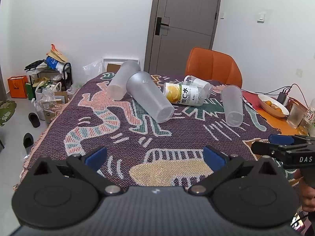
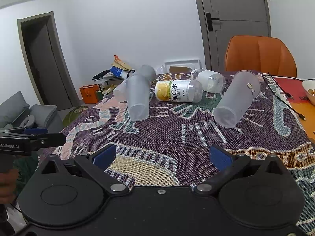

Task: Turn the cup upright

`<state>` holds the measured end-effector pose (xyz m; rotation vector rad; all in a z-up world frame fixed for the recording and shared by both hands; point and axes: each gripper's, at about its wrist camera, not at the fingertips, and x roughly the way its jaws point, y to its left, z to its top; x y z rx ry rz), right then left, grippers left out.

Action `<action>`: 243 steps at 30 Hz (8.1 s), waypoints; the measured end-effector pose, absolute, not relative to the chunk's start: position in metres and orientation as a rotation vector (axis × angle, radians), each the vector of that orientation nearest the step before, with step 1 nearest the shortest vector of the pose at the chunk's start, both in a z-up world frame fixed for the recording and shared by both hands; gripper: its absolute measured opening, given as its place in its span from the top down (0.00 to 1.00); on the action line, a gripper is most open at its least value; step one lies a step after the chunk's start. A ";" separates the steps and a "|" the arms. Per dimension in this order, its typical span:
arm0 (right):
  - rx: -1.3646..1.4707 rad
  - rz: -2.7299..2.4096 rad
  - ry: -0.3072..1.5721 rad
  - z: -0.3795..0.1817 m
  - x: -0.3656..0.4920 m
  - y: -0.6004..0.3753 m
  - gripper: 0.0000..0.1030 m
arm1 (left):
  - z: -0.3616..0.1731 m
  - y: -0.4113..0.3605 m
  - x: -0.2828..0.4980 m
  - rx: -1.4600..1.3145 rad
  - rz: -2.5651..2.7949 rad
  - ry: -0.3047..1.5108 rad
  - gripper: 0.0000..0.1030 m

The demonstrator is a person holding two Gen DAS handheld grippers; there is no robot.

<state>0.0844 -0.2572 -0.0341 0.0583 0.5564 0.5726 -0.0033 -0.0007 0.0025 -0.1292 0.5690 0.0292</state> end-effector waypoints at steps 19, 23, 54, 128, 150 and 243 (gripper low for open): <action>0.057 0.567 0.556 -0.033 0.084 -0.258 0.00 | 0.004 -0.001 -0.004 -0.129 0.029 0.567 0.00; 0.057 0.568 0.556 -0.033 0.084 -0.258 0.00 | 0.005 0.000 -0.004 -0.130 0.029 0.565 0.00; 0.029 0.567 0.570 -0.035 0.092 -0.247 0.00 | 0.004 0.012 0.002 -0.166 0.022 0.557 0.00; 0.055 0.460 0.644 -0.051 0.272 -0.205 0.01 | -0.051 0.053 0.254 -0.494 0.095 0.824 0.37; 0.078 0.485 0.600 -0.040 0.202 -0.220 0.01 | -0.013 0.035 0.160 -0.511 0.027 0.734 0.37; 0.274 0.699 0.820 -0.039 0.194 -0.161 0.29 | -0.035 0.110 0.030 -0.495 0.212 0.516 0.07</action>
